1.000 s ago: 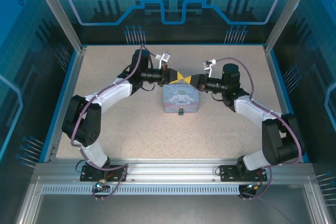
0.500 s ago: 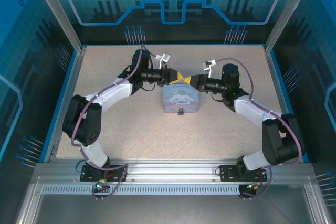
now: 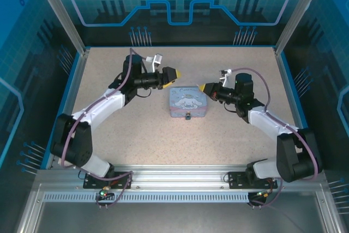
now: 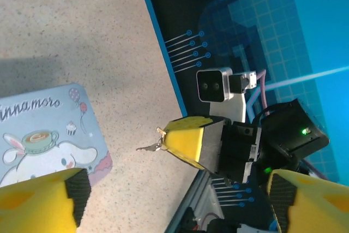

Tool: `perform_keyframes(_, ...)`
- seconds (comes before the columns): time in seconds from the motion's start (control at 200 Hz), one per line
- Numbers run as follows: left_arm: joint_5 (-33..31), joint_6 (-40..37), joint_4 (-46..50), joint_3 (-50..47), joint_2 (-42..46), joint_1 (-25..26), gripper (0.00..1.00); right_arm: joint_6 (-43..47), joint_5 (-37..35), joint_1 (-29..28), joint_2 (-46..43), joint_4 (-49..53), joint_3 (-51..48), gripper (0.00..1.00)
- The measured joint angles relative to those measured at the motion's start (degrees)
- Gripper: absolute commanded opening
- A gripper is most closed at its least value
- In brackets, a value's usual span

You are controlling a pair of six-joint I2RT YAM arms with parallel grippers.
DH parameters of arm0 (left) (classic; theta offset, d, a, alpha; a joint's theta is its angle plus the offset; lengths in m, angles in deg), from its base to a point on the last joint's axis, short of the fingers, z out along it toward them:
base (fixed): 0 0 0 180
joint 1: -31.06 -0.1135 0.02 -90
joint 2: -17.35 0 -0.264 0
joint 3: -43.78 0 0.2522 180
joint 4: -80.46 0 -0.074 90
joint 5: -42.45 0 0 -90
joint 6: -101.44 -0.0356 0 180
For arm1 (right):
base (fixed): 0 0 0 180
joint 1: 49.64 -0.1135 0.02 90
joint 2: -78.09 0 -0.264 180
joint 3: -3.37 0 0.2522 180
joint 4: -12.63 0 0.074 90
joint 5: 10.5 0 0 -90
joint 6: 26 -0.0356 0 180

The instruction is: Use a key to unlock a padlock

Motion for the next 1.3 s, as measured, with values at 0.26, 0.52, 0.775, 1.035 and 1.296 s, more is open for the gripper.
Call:
perform_keyframes(0.26,-14.8,-2.2,11.2,-5.8,8.5,4.7,0.99,0.0,-3.8,0.1,-7.7,7.5,-3.9,0.00)
perform_keyframes(0.52,-30.1,-2.5,14.8,-14.4,13.6,11.6,0.99,0.5,-4.6,0.1,-9.3,14.1,-3.4,0.00)
perform_keyframes(0.775,-33.6,-0.7,12.2,-22.1,12.7,11.5,0.99,2.9,-5.5,0.1,-10.0,20.0,0.7,0.00)
perform_keyframes(1.035,-33.3,-0.8,9.3,-25.7,15.2,13.1,0.99,4.8,-9.0,0.5,-10.3,19.3,-1.0,0.00)
perform_keyframes(1.296,-31.8,-0.8,5.9,-29.6,19.4,13.7,0.99,5.2,-12.9,0.9,-9.8,16.1,-4.3,0.00)
